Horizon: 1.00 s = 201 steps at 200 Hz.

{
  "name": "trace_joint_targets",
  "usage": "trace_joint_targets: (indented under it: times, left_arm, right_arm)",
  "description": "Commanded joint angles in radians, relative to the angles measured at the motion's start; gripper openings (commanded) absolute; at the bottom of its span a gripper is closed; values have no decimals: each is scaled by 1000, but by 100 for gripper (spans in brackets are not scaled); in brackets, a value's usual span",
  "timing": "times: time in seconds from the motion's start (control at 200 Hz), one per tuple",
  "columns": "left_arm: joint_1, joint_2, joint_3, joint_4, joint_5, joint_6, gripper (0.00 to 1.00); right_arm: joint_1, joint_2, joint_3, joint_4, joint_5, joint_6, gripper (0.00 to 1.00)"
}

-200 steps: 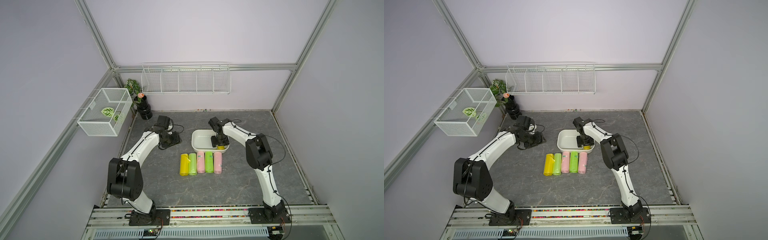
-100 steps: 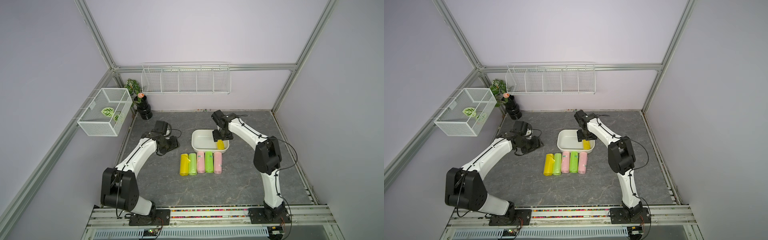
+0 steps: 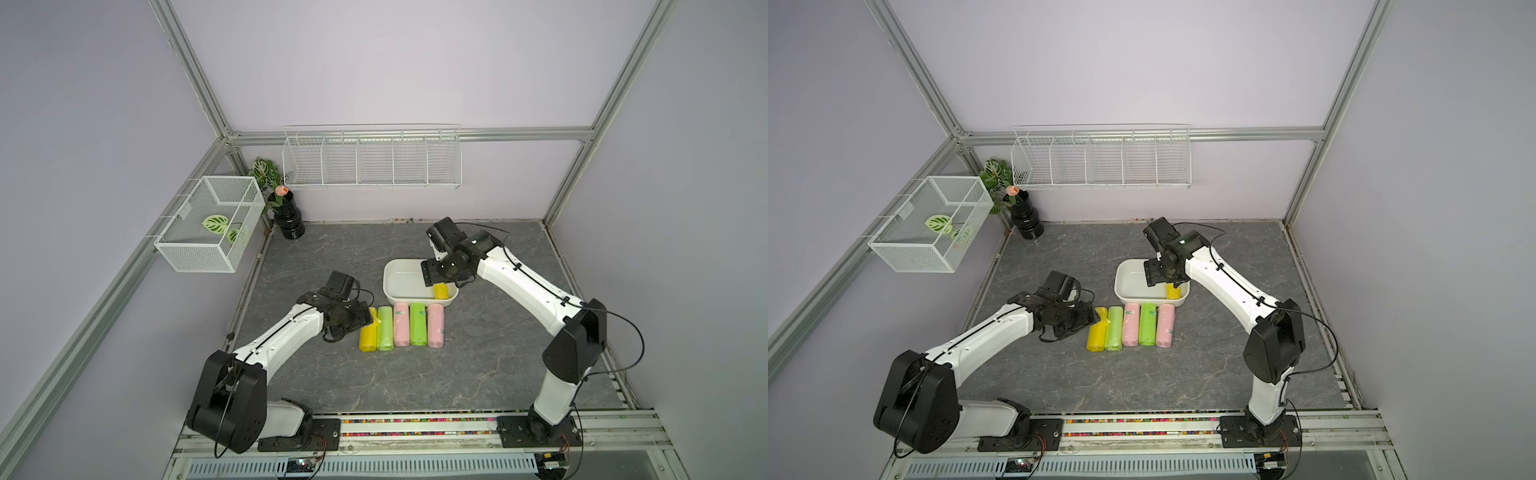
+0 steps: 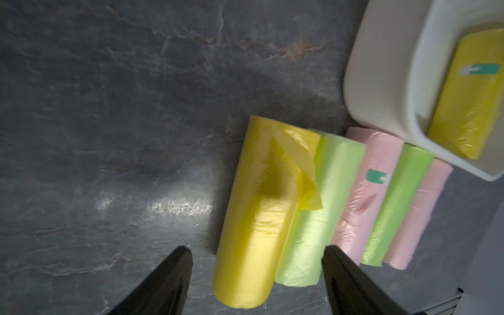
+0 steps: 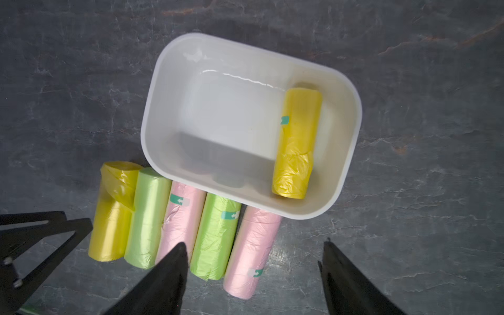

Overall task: Put the roll of trash bags into the storage box
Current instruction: Pick up the roll of trash bags from the center of the board.

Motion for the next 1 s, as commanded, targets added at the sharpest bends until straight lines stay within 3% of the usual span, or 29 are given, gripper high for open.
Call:
trace_joint_targets:
  times: [0.0, 0.45, 0.57, 0.8, 1.0]
  left_arm:
    - [-7, 17, 0, 34, -45, -28, 80]
    - [-77, 136, 22, 49, -69, -5, 78]
    - [-81, 179, 29, 43, -81, -2, 69]
    - [-82, 195, 41, 24, -104, 7, 41]
    - [-82, 154, 80, -33, -132, 12, 35]
  right_arm:
    - [-4, -37, -83, 39, -9, 38, 79]
    - [-4, -35, -138, 45, -18, 54, 79]
    - [-4, -33, -142, 47, -16, 53, 79]
    - [-4, -33, -155, 52, -18, 57, 79]
    - [-4, -33, -158, 58, -23, 58, 79]
